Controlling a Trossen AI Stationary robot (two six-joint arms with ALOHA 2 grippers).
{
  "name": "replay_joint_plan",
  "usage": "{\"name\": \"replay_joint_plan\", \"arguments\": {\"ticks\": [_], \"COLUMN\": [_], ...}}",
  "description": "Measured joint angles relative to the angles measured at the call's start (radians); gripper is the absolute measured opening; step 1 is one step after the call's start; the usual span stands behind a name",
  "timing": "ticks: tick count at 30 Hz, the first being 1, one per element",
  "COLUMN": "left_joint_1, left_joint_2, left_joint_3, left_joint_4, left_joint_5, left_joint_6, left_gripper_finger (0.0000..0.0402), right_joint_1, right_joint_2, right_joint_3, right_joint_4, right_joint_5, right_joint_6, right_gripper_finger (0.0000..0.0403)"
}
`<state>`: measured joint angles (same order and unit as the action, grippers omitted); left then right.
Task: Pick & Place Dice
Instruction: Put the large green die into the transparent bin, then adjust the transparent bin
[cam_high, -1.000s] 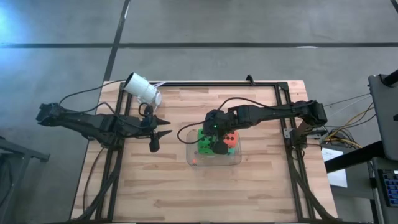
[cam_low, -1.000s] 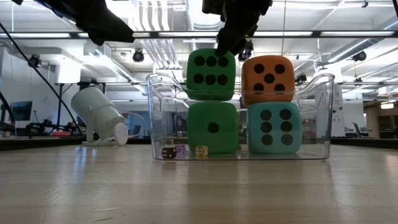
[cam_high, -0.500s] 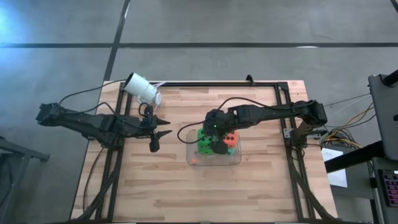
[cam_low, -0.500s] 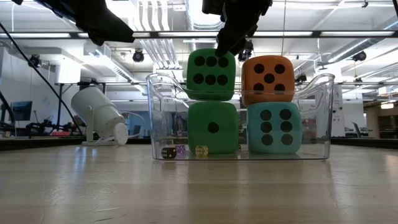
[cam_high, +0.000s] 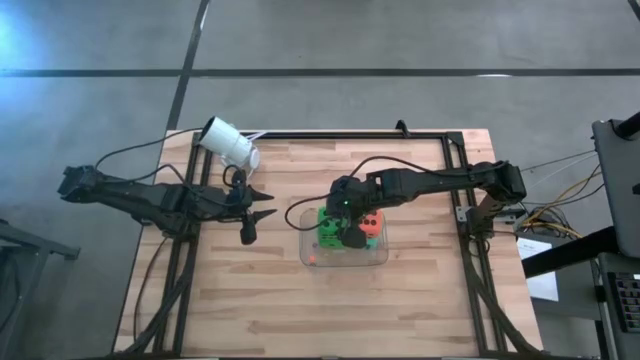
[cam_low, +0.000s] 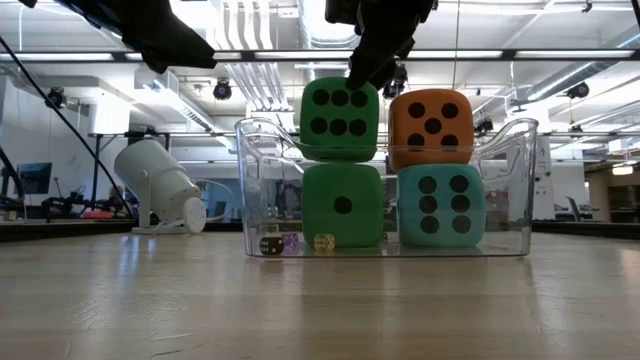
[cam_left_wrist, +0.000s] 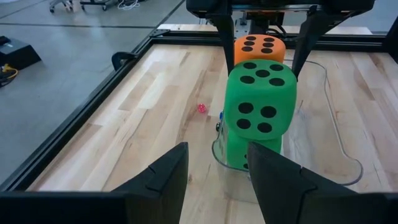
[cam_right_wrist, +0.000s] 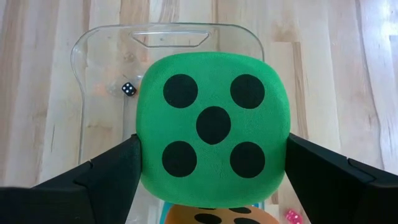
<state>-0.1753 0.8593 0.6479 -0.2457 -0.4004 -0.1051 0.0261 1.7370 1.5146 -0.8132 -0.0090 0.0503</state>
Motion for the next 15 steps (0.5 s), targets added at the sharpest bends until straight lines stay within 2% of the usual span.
{"name": "replay_joint_plan", "arguments": {"ticks": [4,10,15], "left_joint_1": [0.000,0.000,0.000], "left_joint_2": [0.000,0.000,0.000], "left_joint_3": [0.000,0.000,0.000], "left_joint_4": [0.000,0.000,0.000], "left_joint_5": [0.000,0.000,0.000], "left_joint_6": [0.000,0.000,0.000], "left_gripper_finger": [0.0171,0.0171,0.0171], "right_joint_1": [0.000,0.000,0.000], "right_joint_2": [0.000,0.000,0.000], "right_joint_3": [0.000,0.000,0.000], "right_joint_4": [0.000,-0.001,-0.001], "right_joint_5": [0.001,0.013,0.013], "right_joint_6": [-0.022,-0.001,0.003], "right_gripper_finger": [0.0356,0.0392,0.0398]}}
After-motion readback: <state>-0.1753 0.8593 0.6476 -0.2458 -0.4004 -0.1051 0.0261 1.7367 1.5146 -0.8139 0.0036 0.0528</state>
